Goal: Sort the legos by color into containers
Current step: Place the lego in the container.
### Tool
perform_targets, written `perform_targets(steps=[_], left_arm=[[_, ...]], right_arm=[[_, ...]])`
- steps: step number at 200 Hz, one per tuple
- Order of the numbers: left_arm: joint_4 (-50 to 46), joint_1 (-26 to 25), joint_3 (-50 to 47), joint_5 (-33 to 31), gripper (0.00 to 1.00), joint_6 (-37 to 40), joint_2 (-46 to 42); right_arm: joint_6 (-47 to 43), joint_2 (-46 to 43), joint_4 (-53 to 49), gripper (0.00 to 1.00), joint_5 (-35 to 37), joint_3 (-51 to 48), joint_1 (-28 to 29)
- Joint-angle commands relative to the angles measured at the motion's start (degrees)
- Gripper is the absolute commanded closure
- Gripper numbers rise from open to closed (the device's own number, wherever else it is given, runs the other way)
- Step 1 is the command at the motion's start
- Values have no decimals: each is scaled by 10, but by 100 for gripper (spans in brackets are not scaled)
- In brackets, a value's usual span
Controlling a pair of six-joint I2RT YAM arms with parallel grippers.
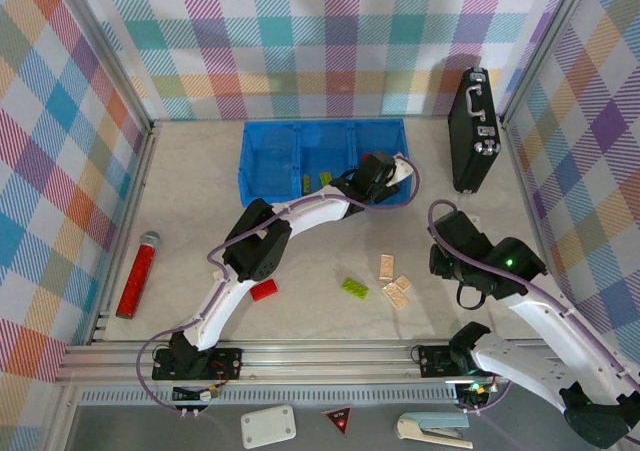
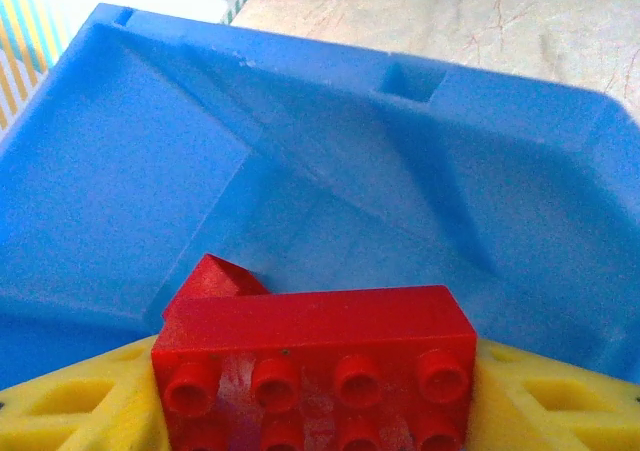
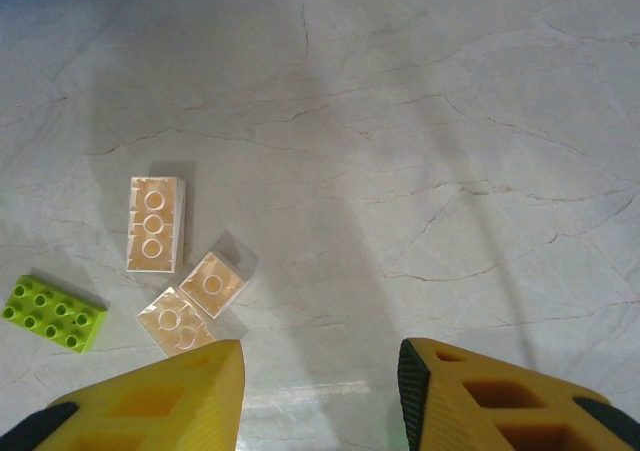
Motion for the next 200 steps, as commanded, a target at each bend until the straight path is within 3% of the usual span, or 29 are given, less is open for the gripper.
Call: perform_targets(steps=[1,78,141,200], left_arm=[[25,-7,20,-9,32,4,2],[34,-10,-6,-6,22,6,-34],[23,-12,-50,-2,23,-4,-88],[-21,-14,-148,6,25,-64,-184]], right_arm=[[6,0,-3,54,7,1,1],[4,3,8,53,3,-3,1],[0,9,34,52,-18,-20,1],[-13,46,70,49,-41,-30,1]])
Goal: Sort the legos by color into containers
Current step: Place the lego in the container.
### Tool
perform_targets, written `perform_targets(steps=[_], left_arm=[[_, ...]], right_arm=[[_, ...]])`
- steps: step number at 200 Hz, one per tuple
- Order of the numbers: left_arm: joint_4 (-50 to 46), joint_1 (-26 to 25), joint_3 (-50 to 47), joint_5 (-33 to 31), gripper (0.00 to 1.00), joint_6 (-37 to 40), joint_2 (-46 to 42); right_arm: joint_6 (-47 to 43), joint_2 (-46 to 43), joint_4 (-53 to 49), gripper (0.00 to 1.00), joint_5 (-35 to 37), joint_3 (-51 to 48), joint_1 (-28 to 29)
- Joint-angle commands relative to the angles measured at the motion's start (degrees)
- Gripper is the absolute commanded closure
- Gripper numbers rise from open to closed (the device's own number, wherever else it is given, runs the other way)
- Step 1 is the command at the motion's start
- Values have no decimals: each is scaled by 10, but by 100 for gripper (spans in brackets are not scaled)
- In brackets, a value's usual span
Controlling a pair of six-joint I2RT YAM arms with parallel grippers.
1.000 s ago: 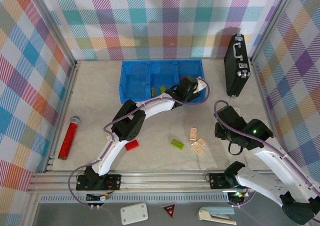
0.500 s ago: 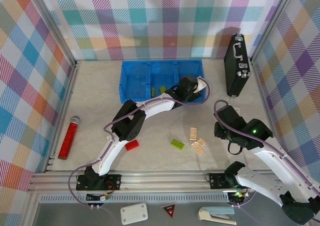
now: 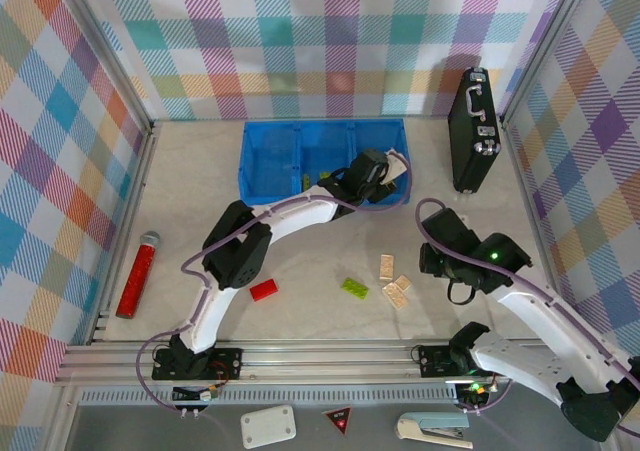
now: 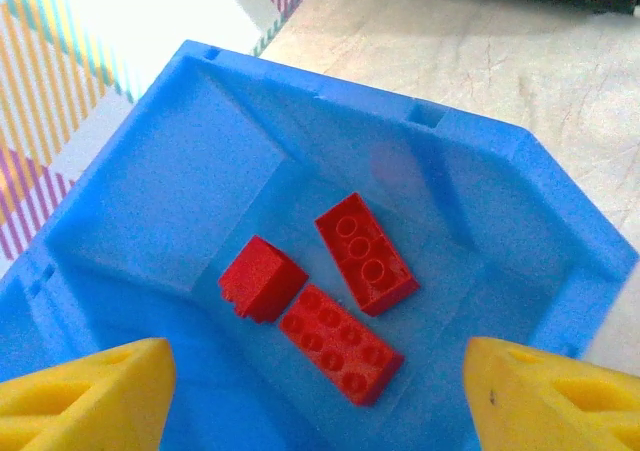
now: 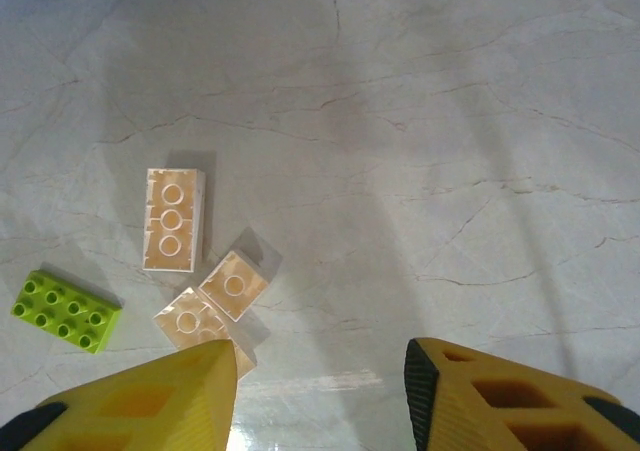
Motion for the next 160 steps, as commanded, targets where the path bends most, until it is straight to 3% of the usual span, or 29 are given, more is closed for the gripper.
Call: perform_targets(steps=[1,160], left_arm=[[-28,-7,-37,8,25,-41,-62],[-252,-7,-200,34,28,-332,-242]], right_arm=[[-11,13,24,49,-15,-5,1],[24,140,116,41,-102,-19,1]])
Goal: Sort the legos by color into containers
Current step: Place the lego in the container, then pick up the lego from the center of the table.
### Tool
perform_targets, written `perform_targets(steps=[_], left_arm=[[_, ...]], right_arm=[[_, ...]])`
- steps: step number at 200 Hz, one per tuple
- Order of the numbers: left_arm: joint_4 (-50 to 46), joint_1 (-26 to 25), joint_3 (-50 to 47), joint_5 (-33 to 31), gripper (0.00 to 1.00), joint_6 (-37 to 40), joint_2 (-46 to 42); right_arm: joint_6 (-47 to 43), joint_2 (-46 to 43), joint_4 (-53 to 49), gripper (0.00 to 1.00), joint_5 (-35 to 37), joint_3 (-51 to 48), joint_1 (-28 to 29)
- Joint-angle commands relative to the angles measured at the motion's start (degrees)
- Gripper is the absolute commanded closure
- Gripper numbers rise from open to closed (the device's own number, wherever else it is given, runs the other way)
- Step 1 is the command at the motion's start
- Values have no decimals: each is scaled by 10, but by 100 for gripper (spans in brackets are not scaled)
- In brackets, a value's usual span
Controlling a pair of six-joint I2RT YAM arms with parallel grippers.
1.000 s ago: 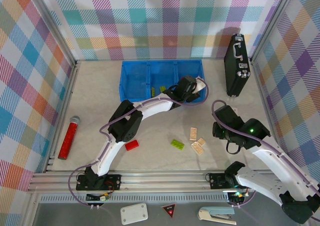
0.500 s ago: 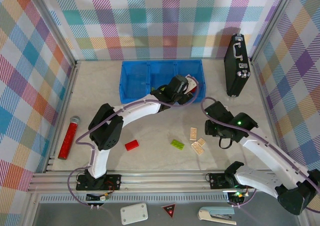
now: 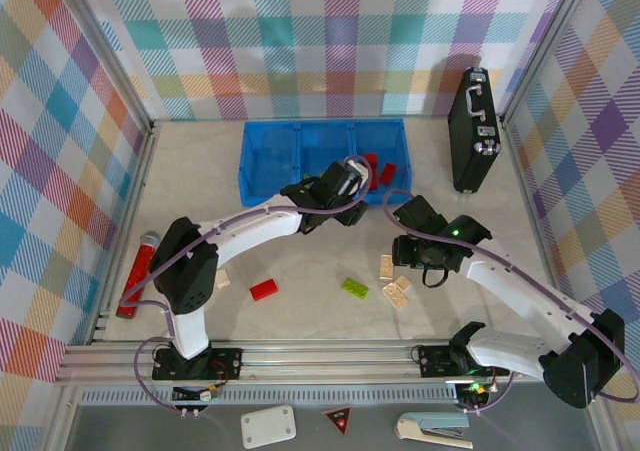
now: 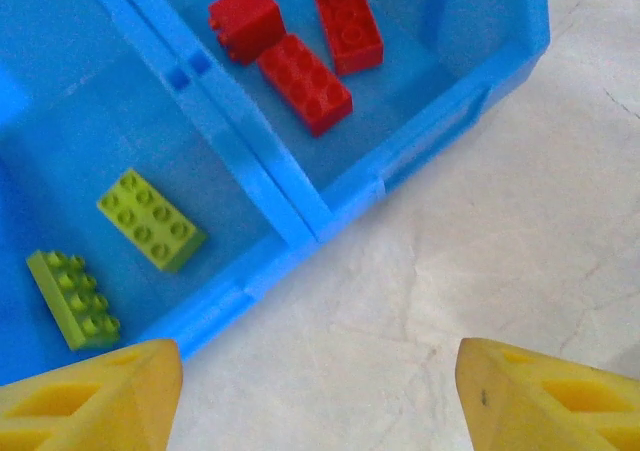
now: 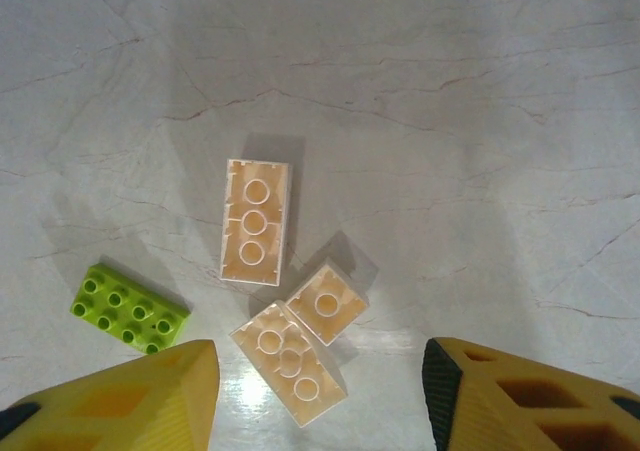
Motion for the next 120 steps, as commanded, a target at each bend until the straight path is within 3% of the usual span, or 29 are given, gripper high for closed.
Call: perform_targets(steps=[1,120], left_arm=[[-55,-6,-22,11,28,-59,-37],[-101,0,-166,47,30,-190,-144]], right_arm=[[28,15,16,41,-19,-11,1],[73,136,68,41,-45,2,1]])
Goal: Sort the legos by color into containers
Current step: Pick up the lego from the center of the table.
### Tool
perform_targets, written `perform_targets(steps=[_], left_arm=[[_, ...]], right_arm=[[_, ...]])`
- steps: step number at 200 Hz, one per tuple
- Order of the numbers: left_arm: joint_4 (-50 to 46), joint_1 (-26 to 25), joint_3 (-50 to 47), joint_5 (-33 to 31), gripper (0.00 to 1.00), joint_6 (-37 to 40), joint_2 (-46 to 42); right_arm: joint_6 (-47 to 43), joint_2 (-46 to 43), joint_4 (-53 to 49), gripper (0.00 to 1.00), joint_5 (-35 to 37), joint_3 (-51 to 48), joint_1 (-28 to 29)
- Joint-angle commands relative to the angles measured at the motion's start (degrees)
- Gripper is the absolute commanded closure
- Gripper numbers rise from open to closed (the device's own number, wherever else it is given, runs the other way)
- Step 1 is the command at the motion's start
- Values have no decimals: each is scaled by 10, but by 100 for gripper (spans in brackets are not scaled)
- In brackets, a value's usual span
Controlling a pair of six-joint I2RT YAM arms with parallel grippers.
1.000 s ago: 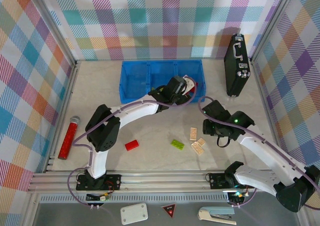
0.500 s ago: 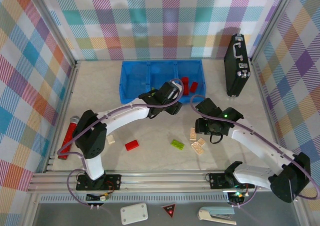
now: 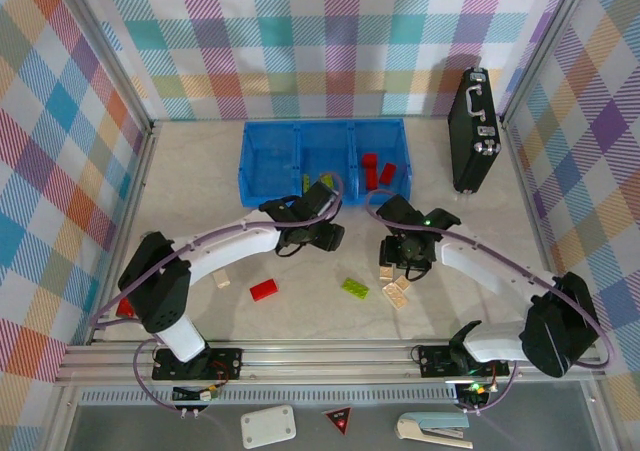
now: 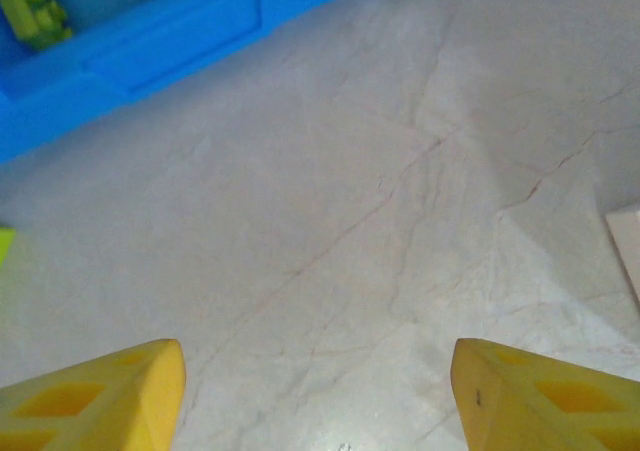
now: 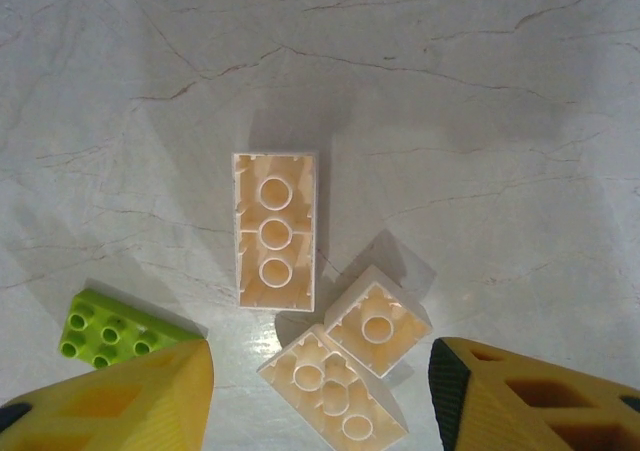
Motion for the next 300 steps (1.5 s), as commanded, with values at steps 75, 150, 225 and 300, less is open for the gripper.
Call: perform_targets(steps=[75,150,225,300], left_arm=[[-10,3,-98,-7,30,-58,-92],[-11,11,-114,-13,31,-58,-108],[-1,16,-114,4,31,-64,-109],[20,32,-124,37,31,-69,-124]], right_arm=[[47,139,45,45,-9,54,0],[48,210,70,45,-13,59,-5],[43,212,78,57,-13,47,-6],[25,226,86,58,-18,49,-6]])
